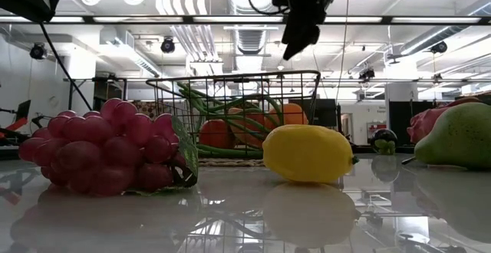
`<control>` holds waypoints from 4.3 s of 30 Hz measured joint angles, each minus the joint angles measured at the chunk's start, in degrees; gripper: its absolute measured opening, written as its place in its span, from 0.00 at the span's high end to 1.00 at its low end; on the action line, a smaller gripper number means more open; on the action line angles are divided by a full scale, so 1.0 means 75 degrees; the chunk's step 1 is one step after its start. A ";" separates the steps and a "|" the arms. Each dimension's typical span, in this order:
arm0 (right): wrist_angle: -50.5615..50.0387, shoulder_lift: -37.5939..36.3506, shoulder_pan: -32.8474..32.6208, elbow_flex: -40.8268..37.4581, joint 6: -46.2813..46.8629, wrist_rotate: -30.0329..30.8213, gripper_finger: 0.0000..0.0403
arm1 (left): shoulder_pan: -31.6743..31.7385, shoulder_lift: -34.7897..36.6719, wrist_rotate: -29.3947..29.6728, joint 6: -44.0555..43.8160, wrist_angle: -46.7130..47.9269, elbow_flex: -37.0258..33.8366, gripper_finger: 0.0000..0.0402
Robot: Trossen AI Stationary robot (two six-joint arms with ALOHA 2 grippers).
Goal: Build produce basket
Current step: Put the mangosteen into the wire basket
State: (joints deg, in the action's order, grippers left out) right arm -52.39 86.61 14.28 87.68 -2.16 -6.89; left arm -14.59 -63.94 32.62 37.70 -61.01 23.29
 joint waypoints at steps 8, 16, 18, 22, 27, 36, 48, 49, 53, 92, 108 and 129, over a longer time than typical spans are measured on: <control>-0.0064 -0.0233 0.0168 -0.0009 0.0801 0.1587 0.19 | 0.0000 0.0000 0.0000 0.0014 0.0000 0.0003 0.21; -0.0875 -0.0140 0.1300 -0.0081 0.0822 0.1936 0.19 | 0.0000 0.0000 0.0000 0.0022 0.0006 0.0003 0.21; -0.1049 -0.0140 0.1719 -0.0132 0.1087 0.1943 0.19 | 0.0000 0.0000 0.0000 0.0023 0.0009 0.0003 0.21; -0.1281 -0.0140 0.2614 -0.0349 0.1374 0.1940 0.19 | 0.0000 0.0000 0.0000 0.0026 0.0012 0.0003 0.21; -0.1357 -0.0140 0.3691 -0.0884 0.1710 0.1928 0.19 | 0.0000 0.0000 0.0000 0.0026 0.0015 0.0003 0.21; -0.1197 -0.0140 0.4871 -0.1867 0.2222 0.2097 0.19 | 0.0000 0.0000 0.0000 0.0032 0.0013 0.0003 0.21; 0.0574 -0.0137 0.5018 -0.3243 0.4507 0.3365 0.19 | 0.0000 -0.0006 0.0000 0.0253 0.0009 0.0003 0.21; 0.0894 -0.0137 0.5018 -0.3411 0.4705 0.3373 0.19 | 0.0000 -0.0006 0.0000 0.0253 0.0009 0.0003 0.21; 0.1341 -0.0137 0.5015 -0.3933 0.5292 0.3706 0.19 | 0.0000 -0.0009 0.0000 0.0256 0.0009 0.0003 0.21; 0.3436 -0.0487 0.4939 -0.5591 0.4929 0.3458 0.41 | 0.0003 -0.0012 0.0003 0.0230 0.0000 0.0006 0.21; 0.4262 -0.3906 0.2997 -0.5204 0.3803 -0.0728 0.40 | 0.0009 -0.0466 -0.0846 0.0230 -0.0006 0.0386 0.21; 0.9440 -0.2040 -0.0420 -0.5260 0.4725 -0.2028 0.40 | 0.0540 -0.2617 -0.0968 0.1095 -0.0015 0.1779 0.21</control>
State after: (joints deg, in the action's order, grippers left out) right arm 18.40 71.31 11.14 48.23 33.28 -22.10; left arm -10.54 -83.57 25.36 45.91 -61.13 36.63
